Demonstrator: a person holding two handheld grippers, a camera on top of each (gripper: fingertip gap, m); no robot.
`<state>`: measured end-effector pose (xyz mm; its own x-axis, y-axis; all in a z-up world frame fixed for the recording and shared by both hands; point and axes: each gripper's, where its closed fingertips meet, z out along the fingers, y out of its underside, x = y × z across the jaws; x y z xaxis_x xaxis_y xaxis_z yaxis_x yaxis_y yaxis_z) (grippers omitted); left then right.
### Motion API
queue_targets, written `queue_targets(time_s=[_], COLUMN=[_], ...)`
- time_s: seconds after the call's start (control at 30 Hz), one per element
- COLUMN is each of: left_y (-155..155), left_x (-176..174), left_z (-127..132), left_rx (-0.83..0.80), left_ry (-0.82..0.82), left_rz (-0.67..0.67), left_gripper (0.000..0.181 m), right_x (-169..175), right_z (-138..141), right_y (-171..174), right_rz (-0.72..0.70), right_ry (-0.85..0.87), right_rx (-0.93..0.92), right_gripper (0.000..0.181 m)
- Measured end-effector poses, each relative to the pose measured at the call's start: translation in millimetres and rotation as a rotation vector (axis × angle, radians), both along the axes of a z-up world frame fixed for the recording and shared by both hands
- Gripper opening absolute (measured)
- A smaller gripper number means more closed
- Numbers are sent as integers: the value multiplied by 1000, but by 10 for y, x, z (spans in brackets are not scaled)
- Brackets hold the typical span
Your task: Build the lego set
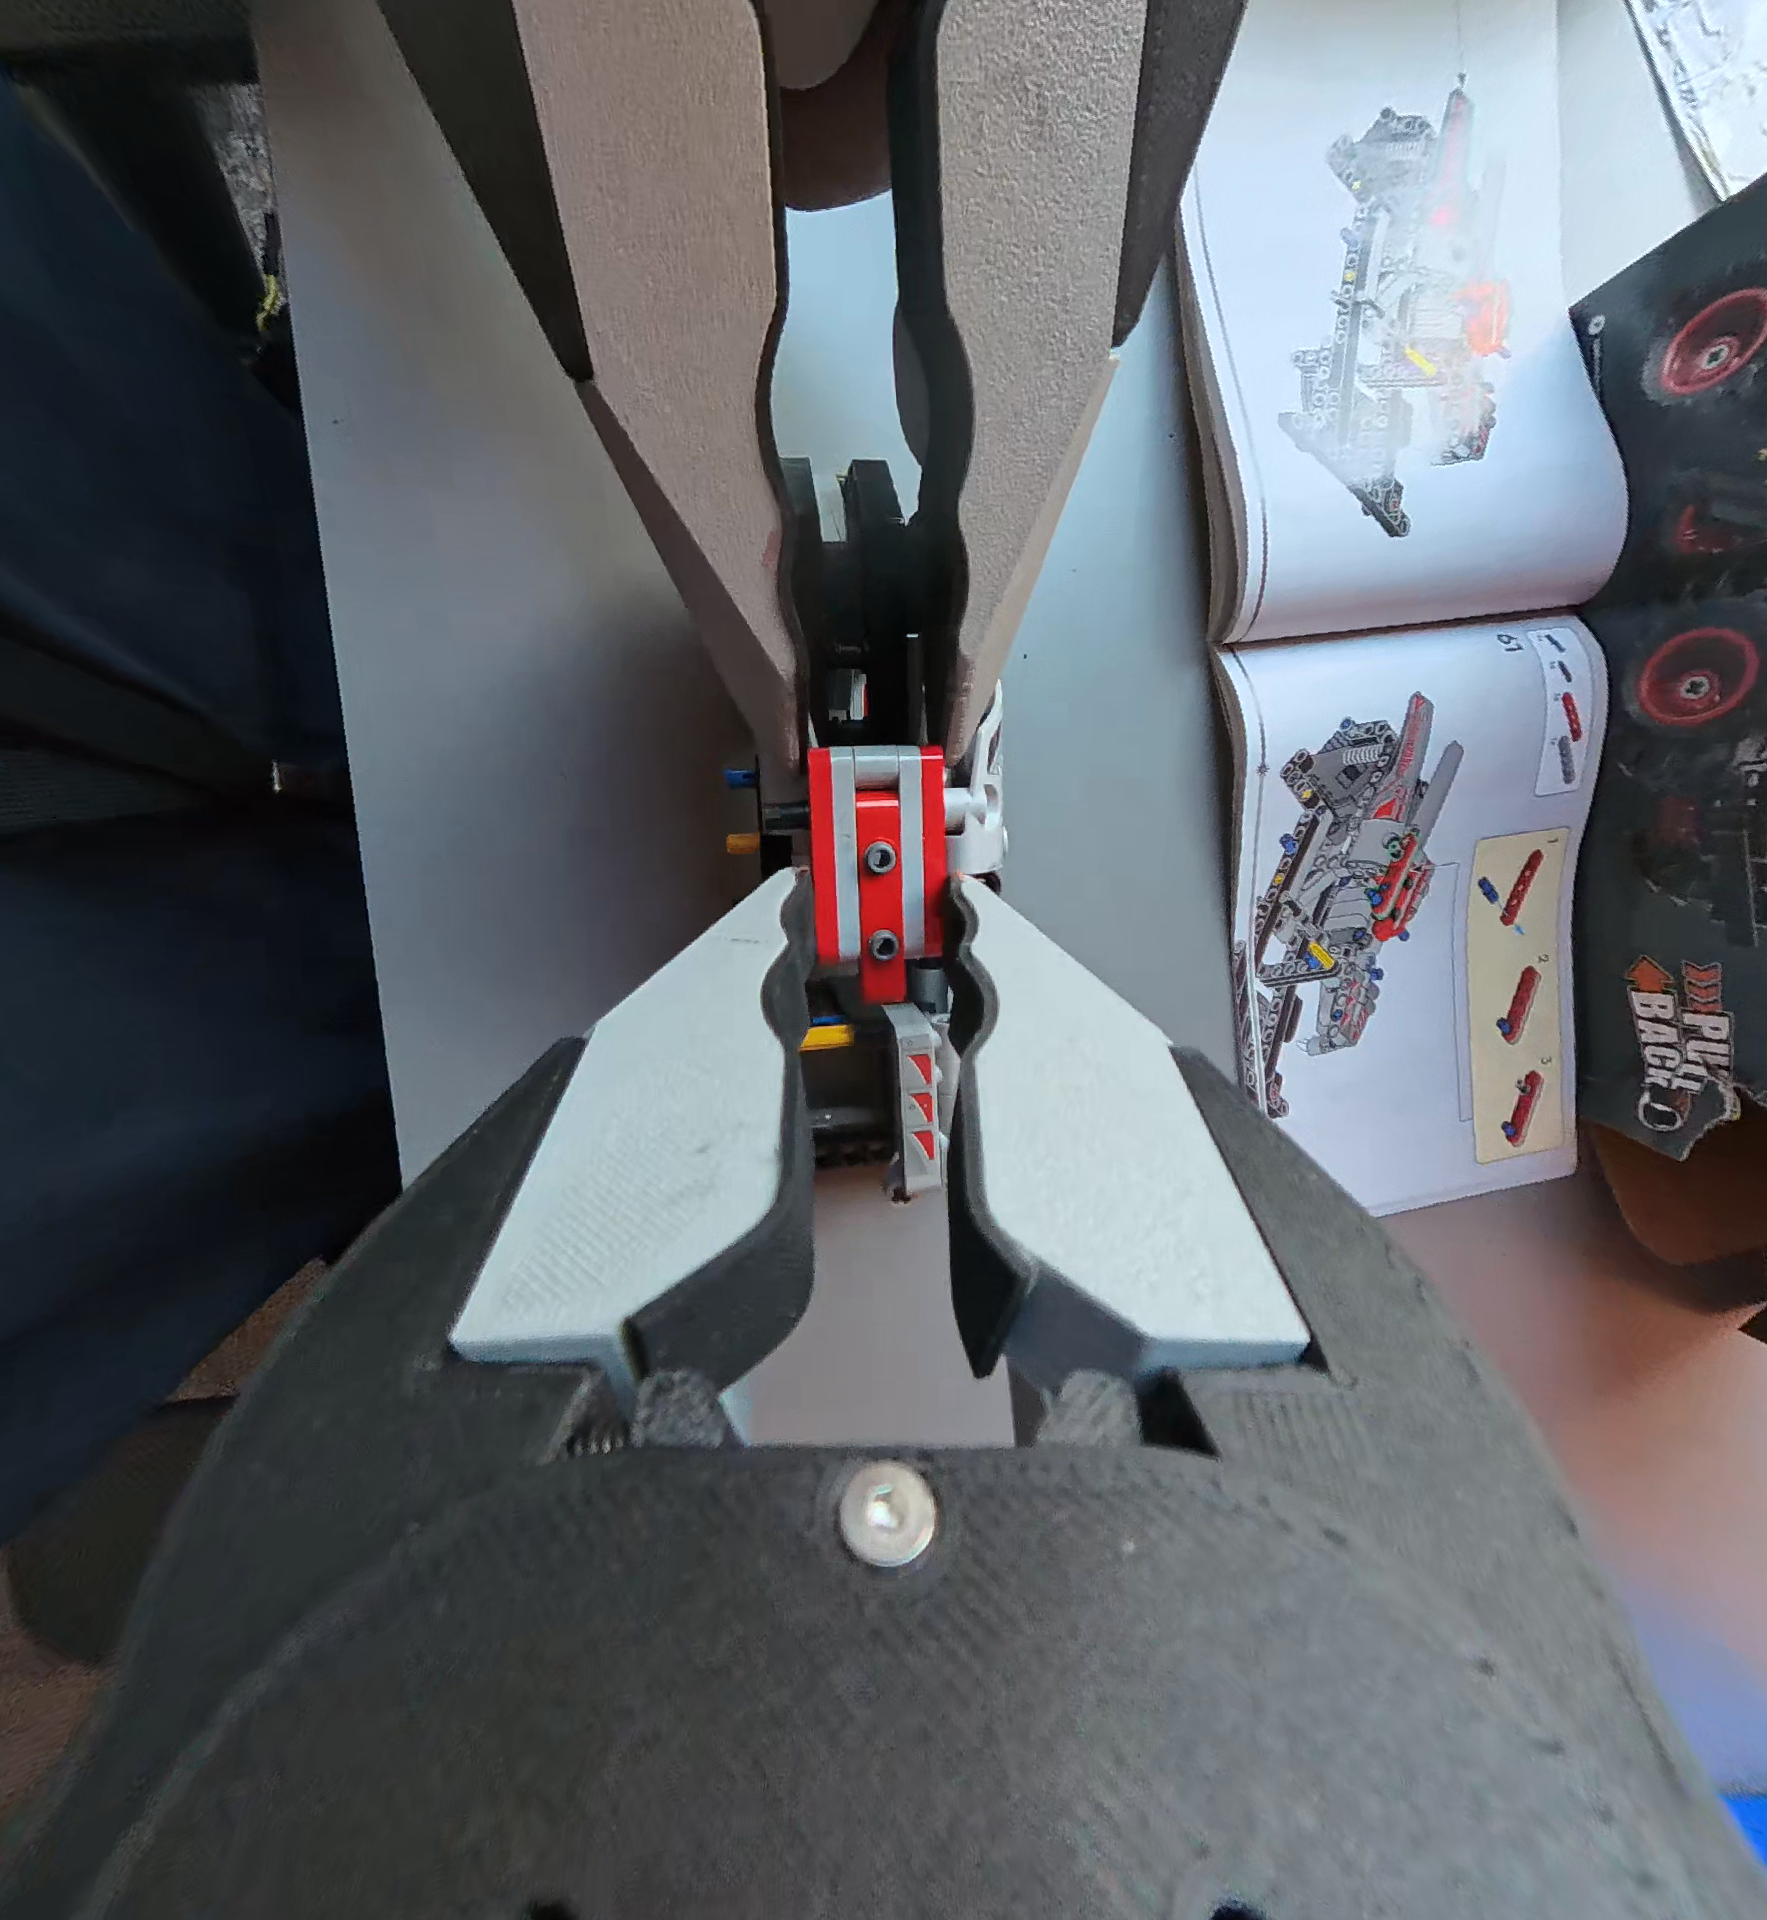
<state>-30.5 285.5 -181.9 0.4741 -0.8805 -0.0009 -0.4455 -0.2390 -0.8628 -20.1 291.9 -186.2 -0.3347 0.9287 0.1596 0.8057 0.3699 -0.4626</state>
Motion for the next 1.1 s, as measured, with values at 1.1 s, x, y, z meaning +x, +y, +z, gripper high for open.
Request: queue_targets(time_s=[1.1], left_y=[-210], left_x=[-341], left_z=[191], left_rx=[29], left_ry=[68], left_rz=[90], left_gripper=[38], right_x=[278], right_z=[14], right_y=[224], right_rz=[-131], right_ry=[473], right_rx=[-185], right_gripper=[51])
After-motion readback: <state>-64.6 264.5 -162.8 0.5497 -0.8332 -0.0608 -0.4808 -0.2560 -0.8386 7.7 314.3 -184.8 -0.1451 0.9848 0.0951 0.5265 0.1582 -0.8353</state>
